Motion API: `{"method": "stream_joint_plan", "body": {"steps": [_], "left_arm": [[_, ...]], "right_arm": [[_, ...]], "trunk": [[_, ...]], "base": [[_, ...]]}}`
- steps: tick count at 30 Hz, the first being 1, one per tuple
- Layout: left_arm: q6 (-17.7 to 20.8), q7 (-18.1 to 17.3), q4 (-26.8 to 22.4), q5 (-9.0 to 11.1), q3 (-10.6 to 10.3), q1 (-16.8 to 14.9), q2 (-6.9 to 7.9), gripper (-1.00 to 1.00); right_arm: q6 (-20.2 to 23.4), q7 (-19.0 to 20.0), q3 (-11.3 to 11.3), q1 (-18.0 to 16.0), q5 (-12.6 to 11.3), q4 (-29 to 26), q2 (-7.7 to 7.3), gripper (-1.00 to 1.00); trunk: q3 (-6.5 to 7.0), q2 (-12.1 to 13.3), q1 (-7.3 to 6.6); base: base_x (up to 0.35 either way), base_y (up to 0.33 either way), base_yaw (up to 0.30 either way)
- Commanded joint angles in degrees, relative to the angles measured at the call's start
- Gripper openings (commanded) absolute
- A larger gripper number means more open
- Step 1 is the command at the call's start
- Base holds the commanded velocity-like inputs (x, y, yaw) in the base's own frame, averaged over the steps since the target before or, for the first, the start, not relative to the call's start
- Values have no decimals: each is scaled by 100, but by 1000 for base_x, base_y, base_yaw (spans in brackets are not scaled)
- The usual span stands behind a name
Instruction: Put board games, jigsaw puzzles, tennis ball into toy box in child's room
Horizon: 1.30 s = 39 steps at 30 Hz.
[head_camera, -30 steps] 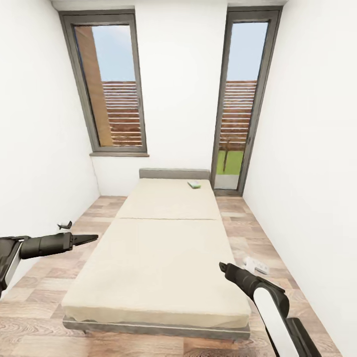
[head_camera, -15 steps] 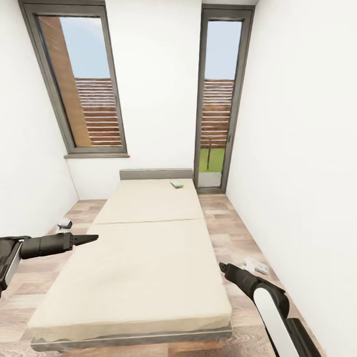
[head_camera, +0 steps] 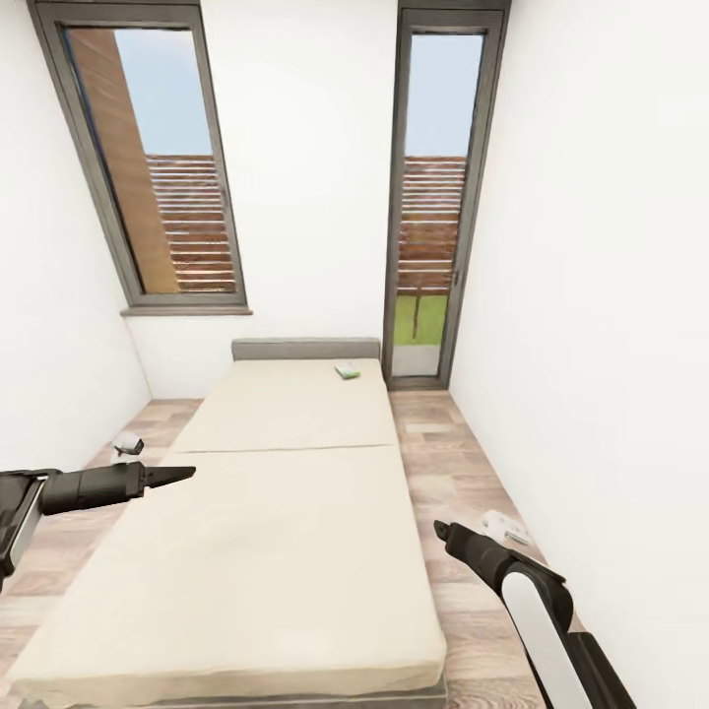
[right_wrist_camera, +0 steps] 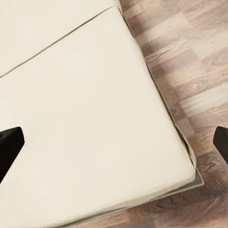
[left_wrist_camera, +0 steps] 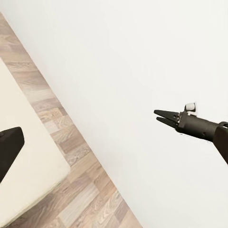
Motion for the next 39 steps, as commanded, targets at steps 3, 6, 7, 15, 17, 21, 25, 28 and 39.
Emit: {"method": "stream_joint_plan", "body": {"steps": [3, 6, 7, 15, 17, 21, 25, 28, 39], "left_arm": [[61, -23, -1, -4, -1, -6, -3, 100], [61, -23, -1, -4, -1, -3, -2, 100], [61, -23, -1, -4, -1, -5, -3, 100], [61, -29, -1, 11, -2, -8, -5, 100], [61, -30, -1, 12, -1, -9, -5, 100], [61, -31, -1, 10, -1, -9, -5, 100], [61, -31, -1, 10, -1, -8, -5, 100], [61, -37, -1, 12, -1, -6, -5, 100], [61, -51, -1, 13, -1, -1, -5, 100]], "right_arm": [[8, -56, 13, -6, -46, -4, -1, 100], [7, -55, 19, -4, -36, -2, -1, 100], [7, -54, 20, -4, -30, -1, -1, 100], [7, -54, 31, -1, 1, 0, -1, 100], [7, -54, 31, -1, 4, 0, -1, 100], [5, -54, 31, -3, 6, 0, -1, 100], [2, -55, 31, -1, 11, 0, -1, 100], [2, -54, 31, 0, 11, 0, -1, 100], [1, -54, 32, -1, 15, 1, 1, 100]], "trunk": [[-13, -13, 6], [-13, -13, 6], [-13, -13, 6], [-13, -13, 6], [-13, -13, 6], [-13, -13, 6], [-13, -13, 6], [-13, -13, 6], [-13, -13, 6]], "base": [[210, -237, 253], [176, -264, 271], [135, -288, 278], [48, -312, 283], [6, -325, 287], [3, -326, 288], [1, -327, 288], [0, -327, 288], [0, -241, 288]]}}
